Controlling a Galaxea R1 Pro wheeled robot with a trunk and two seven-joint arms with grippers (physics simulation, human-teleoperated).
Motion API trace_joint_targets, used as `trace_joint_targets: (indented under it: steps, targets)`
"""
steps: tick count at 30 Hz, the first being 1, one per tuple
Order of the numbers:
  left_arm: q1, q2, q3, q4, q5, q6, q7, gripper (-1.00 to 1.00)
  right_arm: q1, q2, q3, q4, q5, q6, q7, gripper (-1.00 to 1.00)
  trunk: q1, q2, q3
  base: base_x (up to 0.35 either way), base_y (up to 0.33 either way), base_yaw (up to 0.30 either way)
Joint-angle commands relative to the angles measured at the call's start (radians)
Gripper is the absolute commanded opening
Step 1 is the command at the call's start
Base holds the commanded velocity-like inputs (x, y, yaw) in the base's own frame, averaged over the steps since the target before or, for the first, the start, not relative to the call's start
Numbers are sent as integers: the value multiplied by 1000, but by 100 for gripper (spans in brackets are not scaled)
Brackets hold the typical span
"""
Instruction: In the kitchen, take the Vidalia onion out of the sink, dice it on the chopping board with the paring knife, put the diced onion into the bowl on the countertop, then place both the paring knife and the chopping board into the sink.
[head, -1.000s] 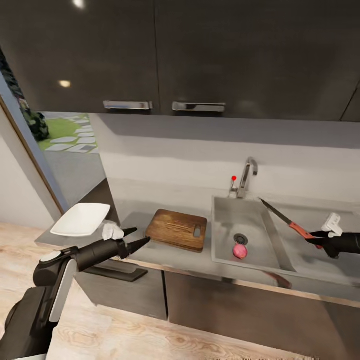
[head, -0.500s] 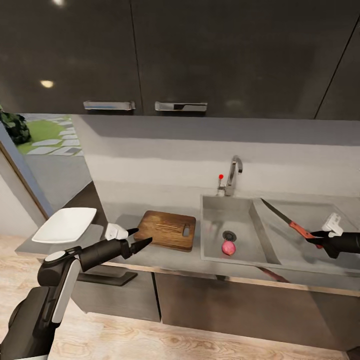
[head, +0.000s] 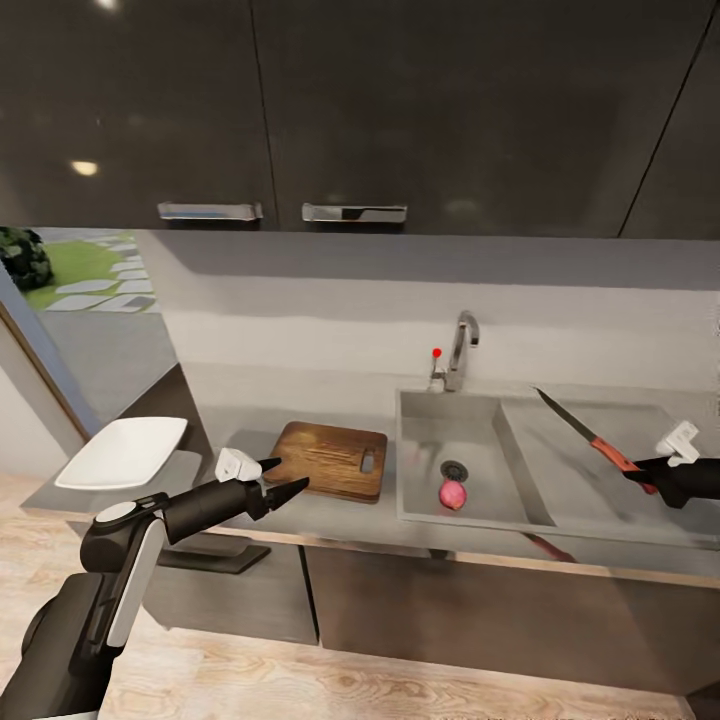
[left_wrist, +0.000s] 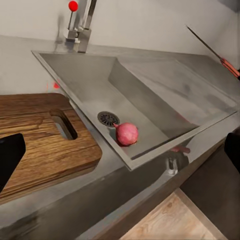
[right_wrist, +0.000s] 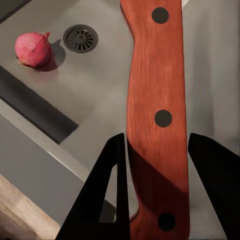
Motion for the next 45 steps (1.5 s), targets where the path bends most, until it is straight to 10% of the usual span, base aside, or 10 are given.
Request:
trace_joint_targets:
  steps: [1,20,28,33,45]
  targets:
    - [-1,0,1,0,5,7,-1,100,-3,-1,5,0,-11,8,-1,-100,1,-2,-2,0,0,-57]
    - [-1,-4,-1,0,5,6,-1,100,-3,8,6,-23,-12,11,1,-100,1,-2,-2,0,0,-26]
    - [-1,-22,-5,0,5,6,1,100,-3,109,8,-73,-11,45,-28,-100,1,-2,-2,0,0,0]
    - [-1,-56,-9,0,5,8,25,100,-3,195,9,-99,-8,100,-165,-100,1,-2,-2,0,0,0]
    - [-1,-60,-12,0,5,9,40,100,-3,214,11,-111,-8,106,-197,-100,1,-2,-2,33,-88,0]
